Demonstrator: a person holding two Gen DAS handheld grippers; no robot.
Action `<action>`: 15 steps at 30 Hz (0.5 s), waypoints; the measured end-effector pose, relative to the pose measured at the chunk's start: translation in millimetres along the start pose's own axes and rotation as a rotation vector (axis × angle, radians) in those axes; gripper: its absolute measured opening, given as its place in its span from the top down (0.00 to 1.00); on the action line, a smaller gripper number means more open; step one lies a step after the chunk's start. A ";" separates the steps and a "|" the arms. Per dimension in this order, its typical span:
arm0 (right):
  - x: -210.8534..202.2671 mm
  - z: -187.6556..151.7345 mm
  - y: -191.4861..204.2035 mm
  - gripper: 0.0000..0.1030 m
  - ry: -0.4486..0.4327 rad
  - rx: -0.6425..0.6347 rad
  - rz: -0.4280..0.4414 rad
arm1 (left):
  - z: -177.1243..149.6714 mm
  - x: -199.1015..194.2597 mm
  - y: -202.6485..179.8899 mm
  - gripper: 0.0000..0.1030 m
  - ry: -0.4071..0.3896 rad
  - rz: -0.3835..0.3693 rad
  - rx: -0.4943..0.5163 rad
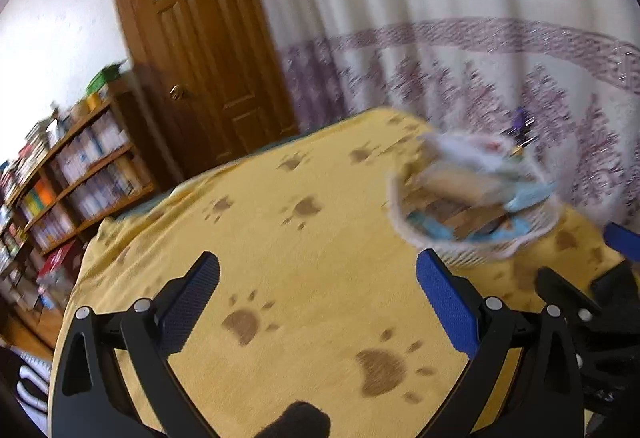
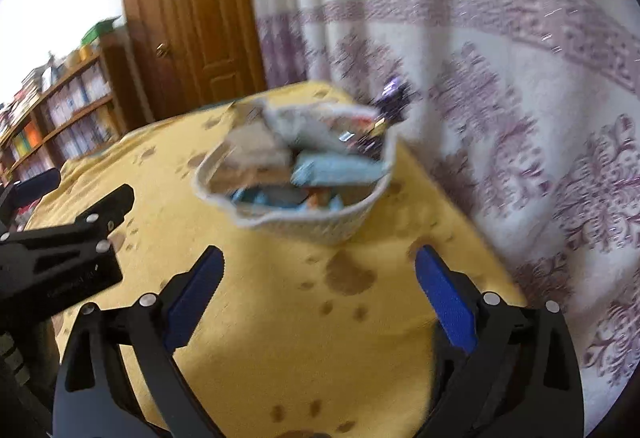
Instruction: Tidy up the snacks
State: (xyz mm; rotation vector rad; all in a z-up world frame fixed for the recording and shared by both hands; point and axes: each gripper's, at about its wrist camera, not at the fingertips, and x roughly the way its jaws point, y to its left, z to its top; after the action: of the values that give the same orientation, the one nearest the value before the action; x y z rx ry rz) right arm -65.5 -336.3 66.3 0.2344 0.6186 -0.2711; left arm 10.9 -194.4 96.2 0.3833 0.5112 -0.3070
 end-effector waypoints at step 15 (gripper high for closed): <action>55.4 -45.5 122.1 0.05 0.220 -0.256 0.116 | -135.8 29.5 126.2 0.05 0.347 0.204 -0.275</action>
State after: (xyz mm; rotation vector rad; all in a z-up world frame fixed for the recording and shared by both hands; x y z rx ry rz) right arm -7.9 -218.2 13.7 0.0531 0.8469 -0.0528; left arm 26.8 -30.4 6.4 0.2174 0.8364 0.0318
